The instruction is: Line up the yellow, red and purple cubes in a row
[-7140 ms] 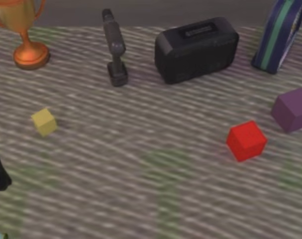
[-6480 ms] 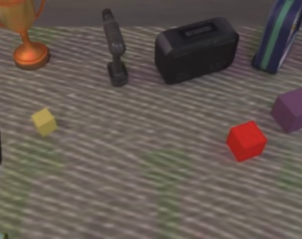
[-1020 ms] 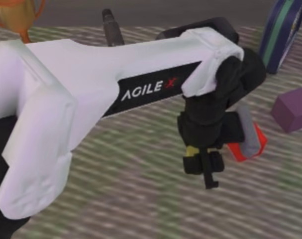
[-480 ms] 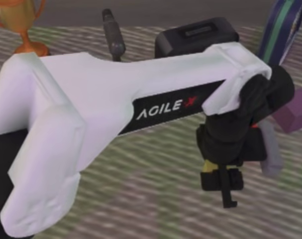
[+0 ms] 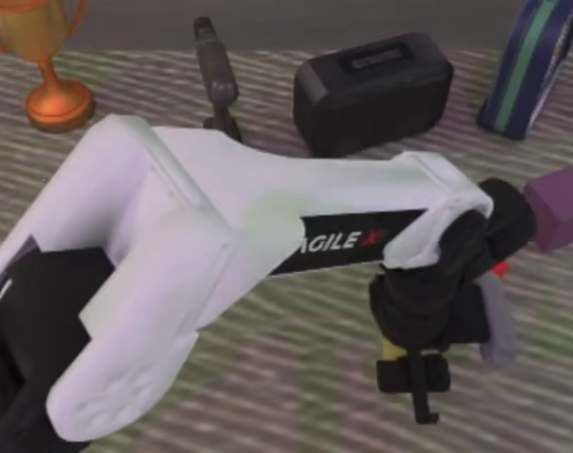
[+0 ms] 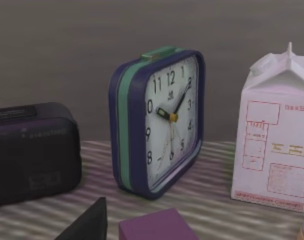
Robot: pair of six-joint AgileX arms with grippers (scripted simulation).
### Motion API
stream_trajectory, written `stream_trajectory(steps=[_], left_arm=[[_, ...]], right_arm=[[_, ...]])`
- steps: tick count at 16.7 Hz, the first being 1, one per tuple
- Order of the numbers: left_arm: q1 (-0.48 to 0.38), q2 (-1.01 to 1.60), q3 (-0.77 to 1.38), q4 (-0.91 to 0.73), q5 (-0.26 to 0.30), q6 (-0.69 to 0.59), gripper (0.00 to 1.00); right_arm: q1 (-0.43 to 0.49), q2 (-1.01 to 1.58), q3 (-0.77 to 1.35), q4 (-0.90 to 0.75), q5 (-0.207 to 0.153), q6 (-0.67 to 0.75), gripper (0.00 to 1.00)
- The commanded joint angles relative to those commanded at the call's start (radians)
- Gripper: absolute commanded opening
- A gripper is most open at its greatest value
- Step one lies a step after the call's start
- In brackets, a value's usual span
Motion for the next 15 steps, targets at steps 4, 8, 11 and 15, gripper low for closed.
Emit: stream_trajectory(steps=[4, 8, 11, 15], left_arm=[[0.000, 0.002, -0.002, 0.003, 0.000, 0.000, 0.00], [0.000, 0.002, -0.002, 0.003, 0.000, 0.000, 0.30], [0.000, 0.002, -0.002, 0.003, 0.000, 0.000, 0.53], [0.000, 0.002, -0.002, 0.003, 0.000, 0.000, 0.83]], right_arm=[[0.000, 0.000, 0.000, 0.000, 0.000, 0.000, 1.00], [0.000, 0.000, 0.000, 0.000, 0.000, 0.000, 1.00], [0.000, 0.000, 0.000, 0.000, 0.000, 0.000, 1.00], [0.000, 0.000, 0.000, 0.000, 0.000, 0.000, 1.00]])
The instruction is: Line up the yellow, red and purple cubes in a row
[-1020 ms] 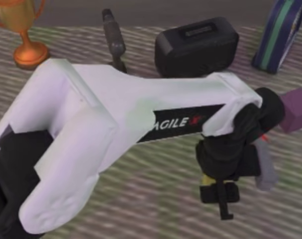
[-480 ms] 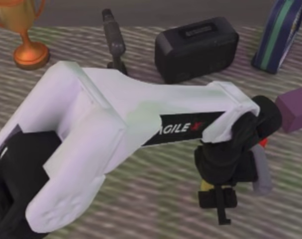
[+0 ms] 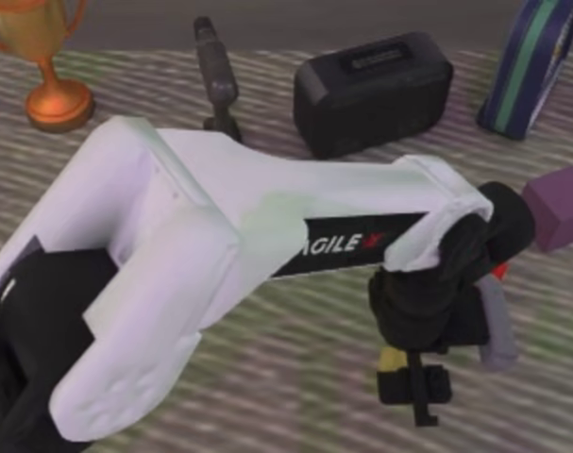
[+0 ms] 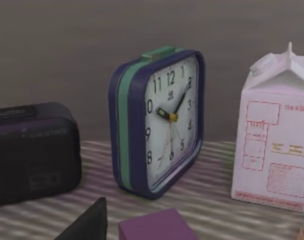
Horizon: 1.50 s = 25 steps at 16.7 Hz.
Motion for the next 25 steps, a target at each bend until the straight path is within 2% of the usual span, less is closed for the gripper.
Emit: stream_trajectory(steps=[2, 3, 12, 19, 25], left_arm=[[0.000, 0.000, 0.000, 0.000, 0.000, 0.000, 0.98], [0.000, 0.000, 0.000, 0.000, 0.000, 0.000, 1.00], [0.002, -0.001, 0.003, -0.004, 0.000, 0.001, 1.00], [0.021, -0.067, 0.145, -0.218, 0.000, 0.000, 1.00], [0.018, -0.072, 0.153, -0.228, -0.001, 0.000, 1.00]], right_arm=[[0.000, 0.000, 0.000, 0.000, 0.000, 0.000, 1.00], [0.000, 0.000, 0.000, 0.000, 0.000, 0.000, 1.00], [0.000, 0.000, 0.000, 0.000, 0.000, 0.000, 1.00], [0.000, 0.000, 0.000, 0.000, 0.000, 0.000, 1.00], [0.000, 0.000, 0.000, 0.000, 0.000, 0.000, 1.00]])
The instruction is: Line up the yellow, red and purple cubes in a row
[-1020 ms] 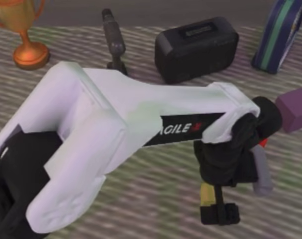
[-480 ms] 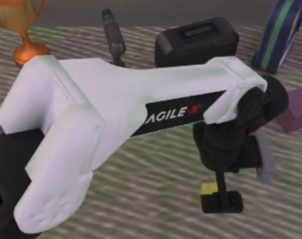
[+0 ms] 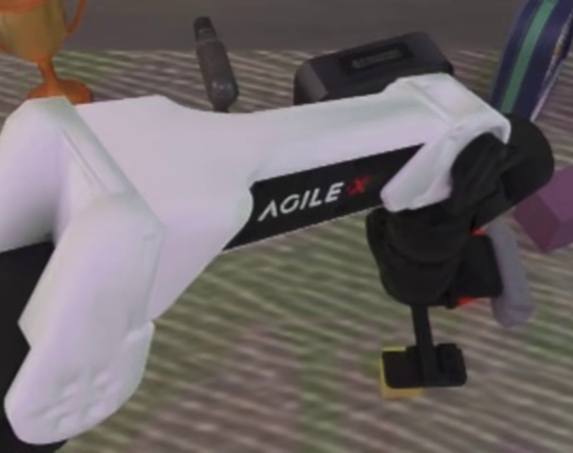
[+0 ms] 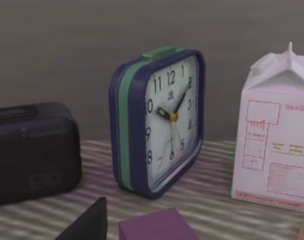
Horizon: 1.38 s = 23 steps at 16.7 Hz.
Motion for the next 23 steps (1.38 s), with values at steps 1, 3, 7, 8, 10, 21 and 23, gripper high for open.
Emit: stream_trajectory(steps=[1, 3, 7, 8, 10, 21, 23], left_arm=[[0.005, -0.010, -0.009, 0.005, -0.001, -0.002, 1.00], [0.031, -0.060, -0.055, 0.033, -0.004, -0.016, 1.00], [0.149, -0.285, -0.254, 0.152, -0.015, -0.081, 1.00], [0.189, -0.366, -0.324, 0.194, -0.018, -0.104, 1.00], [0.280, -0.558, -0.487, 0.288, -0.023, -0.156, 1.00], [0.800, -1.770, -1.515, 0.884, -0.030, -0.460, 1.00], [0.869, -1.928, -1.650, 0.980, -0.028, -0.501, 1.00]], right_arm=[[0.003, 0.009, 0.009, -0.006, 0.000, 0.000, 1.00], [0.014, 0.058, 0.056, -0.037, -0.001, 0.000, 1.00], [0.057, 0.267, 0.246, -0.162, -0.001, -0.001, 1.00], [0.071, 0.348, 0.310, -0.205, -0.001, -0.002, 1.00], [0.099, 0.524, 0.442, -0.295, 0.000, -0.004, 1.00], [0.278, 1.623, 1.213, -0.846, 0.004, -0.018, 1.00], [0.304, 1.771, 1.329, -0.923, 0.003, -0.019, 1.00]])
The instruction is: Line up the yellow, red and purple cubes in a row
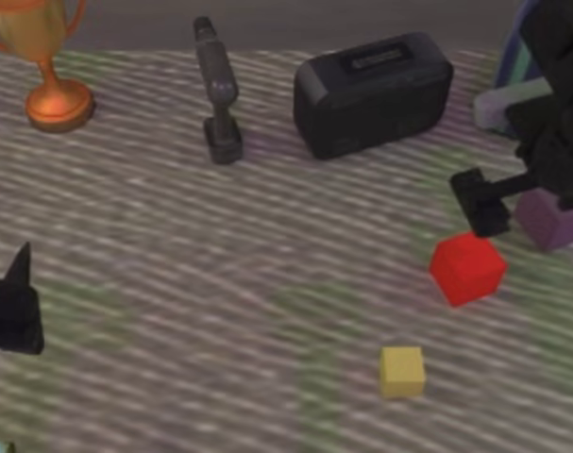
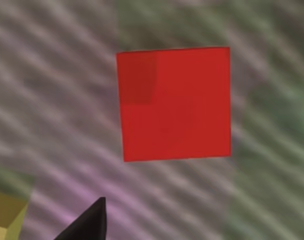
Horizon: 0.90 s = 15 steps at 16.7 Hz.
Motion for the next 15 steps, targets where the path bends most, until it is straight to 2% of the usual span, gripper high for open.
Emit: stream_trajectory(steps=[6, 15], left_arm=[[0.126, -0.312, -0.243, 0.195, 0.009, -0.078, 1.00], [0.137, -0.340, -0.262, 0.214, 0.010, -0.086, 1.00]], right_arm=[[0.050, 0.282, 0.228, -0.140, -0.001, -0.003, 1.00], [0.053, 0.322, 0.225, -0.111, -0.001, -0.005, 1.00]])
